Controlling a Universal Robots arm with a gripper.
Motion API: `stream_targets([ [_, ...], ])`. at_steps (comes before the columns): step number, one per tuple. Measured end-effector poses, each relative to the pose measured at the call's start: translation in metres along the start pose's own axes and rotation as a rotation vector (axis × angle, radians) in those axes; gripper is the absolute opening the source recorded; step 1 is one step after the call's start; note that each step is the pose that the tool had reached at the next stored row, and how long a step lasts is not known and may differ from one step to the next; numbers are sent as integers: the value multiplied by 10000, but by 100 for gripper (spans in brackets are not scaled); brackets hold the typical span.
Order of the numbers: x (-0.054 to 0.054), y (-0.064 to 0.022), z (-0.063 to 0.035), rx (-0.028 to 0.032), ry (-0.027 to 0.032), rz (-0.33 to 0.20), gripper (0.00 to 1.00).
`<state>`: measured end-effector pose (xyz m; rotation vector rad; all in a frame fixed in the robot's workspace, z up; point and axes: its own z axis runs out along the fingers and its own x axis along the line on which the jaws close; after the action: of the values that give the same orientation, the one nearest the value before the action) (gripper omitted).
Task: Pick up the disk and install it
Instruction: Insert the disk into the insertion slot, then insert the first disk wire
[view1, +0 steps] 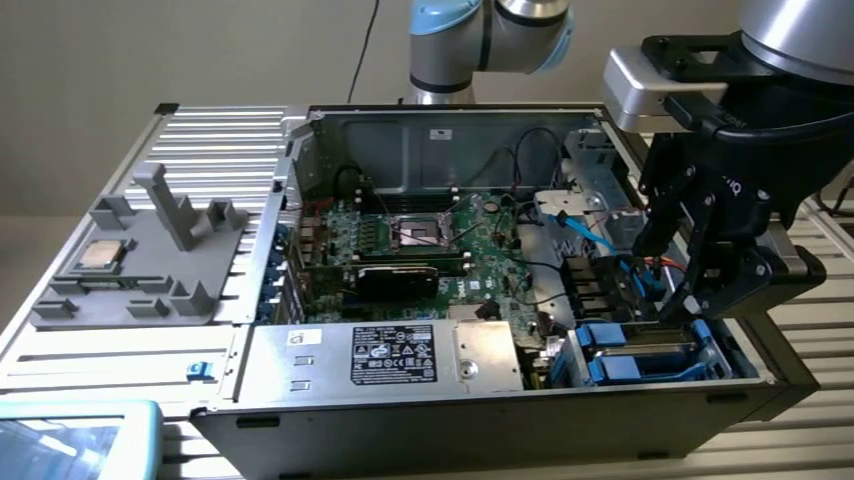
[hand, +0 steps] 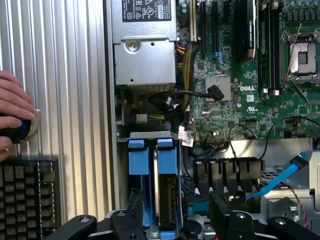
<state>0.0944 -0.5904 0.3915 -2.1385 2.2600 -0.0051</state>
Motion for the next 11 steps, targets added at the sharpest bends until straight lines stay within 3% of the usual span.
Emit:
stream_targets([
  [11,1,0,0,-3,-44,2,64],
])
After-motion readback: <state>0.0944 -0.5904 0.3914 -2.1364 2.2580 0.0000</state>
